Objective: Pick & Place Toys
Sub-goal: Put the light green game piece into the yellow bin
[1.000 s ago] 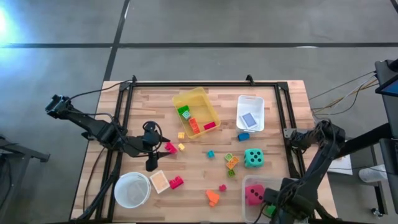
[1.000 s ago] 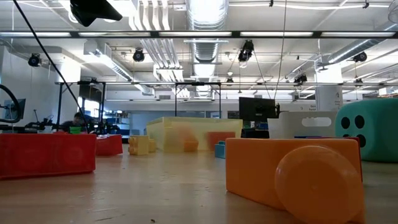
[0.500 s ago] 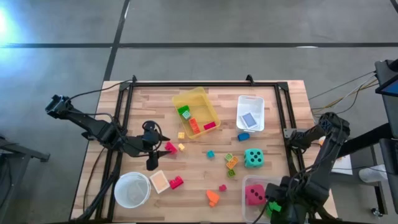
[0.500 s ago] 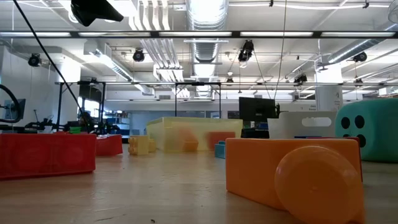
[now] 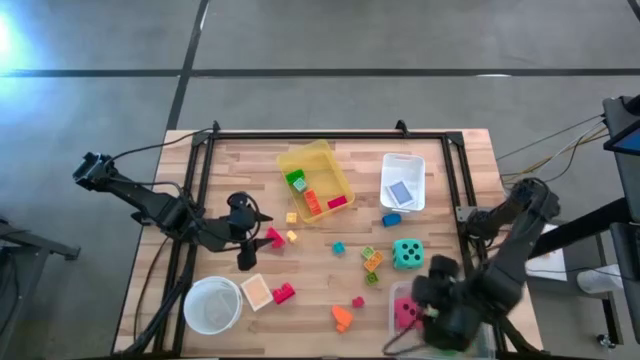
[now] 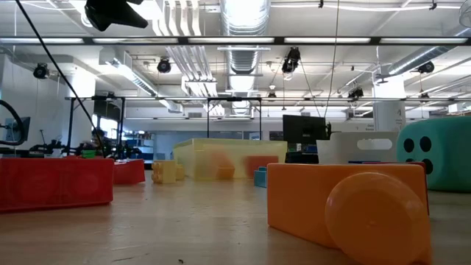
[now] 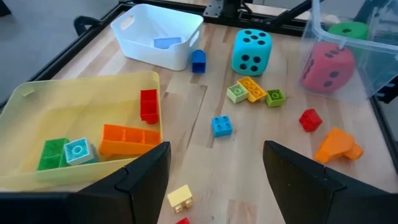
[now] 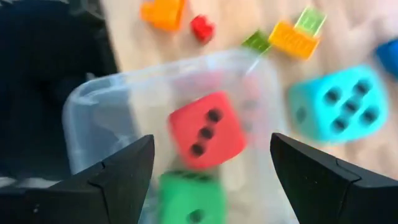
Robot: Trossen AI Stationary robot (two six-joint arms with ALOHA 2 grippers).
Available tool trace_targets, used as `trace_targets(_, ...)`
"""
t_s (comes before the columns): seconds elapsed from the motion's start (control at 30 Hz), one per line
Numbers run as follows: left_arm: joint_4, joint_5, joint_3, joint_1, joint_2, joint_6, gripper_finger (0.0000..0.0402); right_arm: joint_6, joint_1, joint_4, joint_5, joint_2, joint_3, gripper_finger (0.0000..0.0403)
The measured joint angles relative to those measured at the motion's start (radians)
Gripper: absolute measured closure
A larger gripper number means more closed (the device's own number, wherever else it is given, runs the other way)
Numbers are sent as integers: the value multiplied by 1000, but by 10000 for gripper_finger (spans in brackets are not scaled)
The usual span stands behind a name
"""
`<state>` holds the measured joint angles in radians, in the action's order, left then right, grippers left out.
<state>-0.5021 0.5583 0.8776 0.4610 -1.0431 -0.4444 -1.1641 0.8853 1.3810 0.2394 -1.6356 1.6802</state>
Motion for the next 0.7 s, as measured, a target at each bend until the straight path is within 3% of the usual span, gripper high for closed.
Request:
trace_targets(0.37, -28, 0, 0, 0, 0, -1, 144, 475, -278, -16, 44, -1, -6, 90)
trace_targets(0.7, -68, -1, 0, 0, 0, -31, 144, 794, -453, -222, -47, -2, -98, 90)
